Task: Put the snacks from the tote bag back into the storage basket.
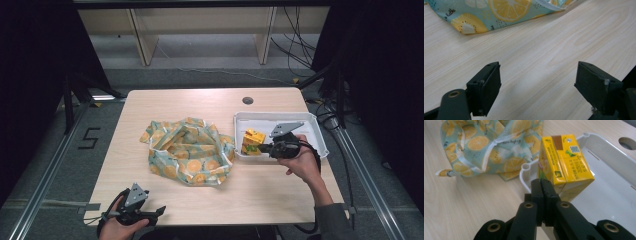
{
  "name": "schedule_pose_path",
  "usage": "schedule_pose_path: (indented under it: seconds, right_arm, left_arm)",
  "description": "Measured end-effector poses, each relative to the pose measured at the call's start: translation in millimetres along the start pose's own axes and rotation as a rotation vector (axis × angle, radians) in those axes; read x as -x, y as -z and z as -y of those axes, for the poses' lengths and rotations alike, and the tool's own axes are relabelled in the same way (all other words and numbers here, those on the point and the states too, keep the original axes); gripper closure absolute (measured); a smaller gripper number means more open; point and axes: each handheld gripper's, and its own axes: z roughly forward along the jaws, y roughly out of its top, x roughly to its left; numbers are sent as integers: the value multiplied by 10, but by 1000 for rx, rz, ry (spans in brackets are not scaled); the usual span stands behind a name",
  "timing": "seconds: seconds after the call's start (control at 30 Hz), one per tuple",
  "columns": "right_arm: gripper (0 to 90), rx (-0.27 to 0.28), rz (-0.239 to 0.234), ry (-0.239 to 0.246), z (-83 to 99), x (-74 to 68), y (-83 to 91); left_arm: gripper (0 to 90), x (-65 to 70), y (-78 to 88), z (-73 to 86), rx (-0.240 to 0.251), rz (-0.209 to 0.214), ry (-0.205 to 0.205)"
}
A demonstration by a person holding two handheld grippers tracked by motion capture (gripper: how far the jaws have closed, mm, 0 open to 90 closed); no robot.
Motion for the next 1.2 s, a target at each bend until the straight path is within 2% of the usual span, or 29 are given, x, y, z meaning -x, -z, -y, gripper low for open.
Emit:
schedule_pose_path:
  seconds: [0.07,0.13,0.17,0.2,0.23,0.27,0.3,0.33,0.37,0.4,0.43,0.47,0.5,0.57,0.6,0.67,0.7,0.77,0.8,0.83,0.87,0.93,1.0,1.03,1.07,1.1,1.13,1.17,1.2]
  right_arm:
    - [900,-29,-8,-1,9,16,-9]
    - [900,-31,16,7,25,25,-29]
    - [900,-40,2,29,24,42,-32]
    - [900,-40,1,11,28,43,-35]
    - [900,-32,1,21,35,52,-43]
    - [900,-48,7,5,39,45,-33]
    - [900,-23,8,1,53,35,-56]
    - [900,-46,0,10,50,59,-39]
    - [900,-45,5,27,52,74,-37]
    - [900,-48,10,17,58,74,-34]
    - [900,-25,17,16,69,80,-55]
    - [900,-41,27,7,71,82,-42]
    - [900,-42,22,5,76,87,-42]
    - [900,-58,23,-11,79,99,-23]
    - [900,-33,38,2,94,110,-48]
    - [900,-65,34,0,99,136,-28]
    - [900,-35,45,-11,118,140,-48]
    - [900,-51,48,-23,127,166,-40]
    - [900,-42,47,-22,135,176,-39]
    - [900,-34,50,-24,140,179,-43]
    - [900,-34,35,-23,138,188,-43]
    - [900,-45,45,-32,141,182,-27]
    - [900,-34,49,-32,149,206,-30]
    - [900,-37,46,-38,152,209,-26]
    - [900,-56,41,-43,149,214,-10]
    - [900,-58,34,-50,146,212,-2]
    - [900,-36,38,-56,155,210,-22]
    - [900,-48,34,-50,149,212,-9]
    - [900,-36,47,-53,153,212,-19]
  left_arm:
    - [198,-9,5,-3,-5,-3,-19]
    - [198,-2,-1,-2,2,-3,-10]
    - [198,-2,-4,-2,3,-5,-8]
    - [198,-2,-4,-2,3,-4,-8]
    - [198,-2,-4,-2,3,-3,-10]
    - [198,6,-10,3,3,-2,9]
    - [199,0,-7,2,-2,-8,0]
    - [198,-4,-3,-1,-2,-10,-9]
    - [198,-7,-3,-2,-1,-10,-14]
    - [198,-2,-3,-1,3,-3,-7]
    - [198,-11,4,-3,-7,-2,-21]
    - [198,-10,3,-3,-6,-1,-19]
    - [198,6,-10,3,4,-2,9]
    - [198,4,-11,2,3,-3,6]
    - [198,0,-11,2,-2,-6,1]
    - [198,6,-13,3,1,-1,6]
    - [198,1,-7,3,-4,6,-5]
    - [198,-5,-7,-3,-8,6,-18]
    - [198,-5,-4,-4,-11,3,-23]
    - [198,-4,-6,-4,-9,2,-21]
    - [198,-4,-5,-4,-10,3,-22]
    - [198,-5,-5,-4,-10,3,-21]
    - [198,-7,-9,0,-1,6,-22]
    - [198,1,-20,3,14,2,-12]
    - [197,7,-21,4,8,5,3]
    - [198,-1,-10,3,-1,13,-12]
    - [198,7,-12,2,5,2,-4]
    - [197,0,-11,1,5,-1,-12]
    - [197,-8,-3,1,-6,7,-21]
